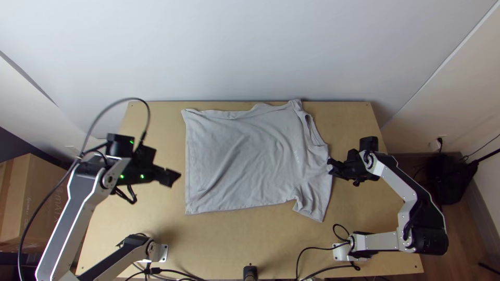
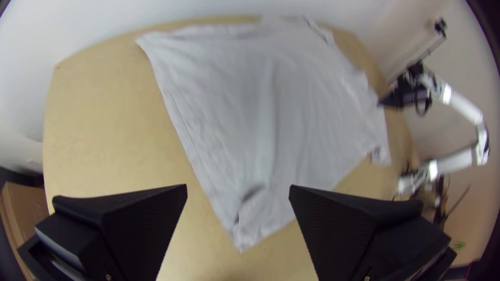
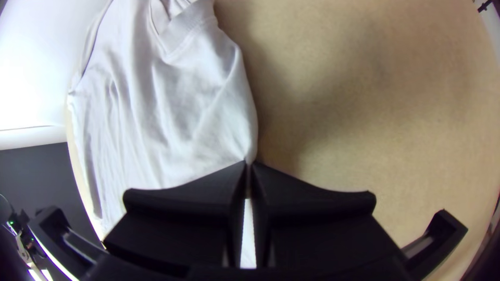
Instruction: Fold the t-shirt
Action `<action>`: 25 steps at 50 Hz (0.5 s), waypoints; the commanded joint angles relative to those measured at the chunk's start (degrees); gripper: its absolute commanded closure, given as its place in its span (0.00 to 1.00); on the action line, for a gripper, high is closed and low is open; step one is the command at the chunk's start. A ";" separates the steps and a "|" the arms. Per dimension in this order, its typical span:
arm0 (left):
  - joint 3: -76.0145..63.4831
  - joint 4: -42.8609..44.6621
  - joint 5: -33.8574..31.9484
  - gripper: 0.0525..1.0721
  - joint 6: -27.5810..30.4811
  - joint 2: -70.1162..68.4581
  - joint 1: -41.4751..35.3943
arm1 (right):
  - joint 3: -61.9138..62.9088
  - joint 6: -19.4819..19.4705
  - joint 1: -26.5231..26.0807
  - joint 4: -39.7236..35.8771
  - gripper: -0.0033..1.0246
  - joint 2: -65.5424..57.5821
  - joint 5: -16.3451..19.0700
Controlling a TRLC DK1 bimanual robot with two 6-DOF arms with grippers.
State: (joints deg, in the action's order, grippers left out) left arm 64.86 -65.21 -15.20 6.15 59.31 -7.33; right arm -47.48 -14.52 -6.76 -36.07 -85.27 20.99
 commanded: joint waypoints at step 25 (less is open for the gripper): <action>-20.04 -0.44 9.49 0.18 -3.08 7.66 -15.69 | 3.28 -4.11 4.13 -3.74 0.97 10.92 0.01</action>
State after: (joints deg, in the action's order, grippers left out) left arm 48.07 -69.49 -6.15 4.49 66.50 -22.68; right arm -46.04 -16.75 -3.66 -38.74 -76.25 21.02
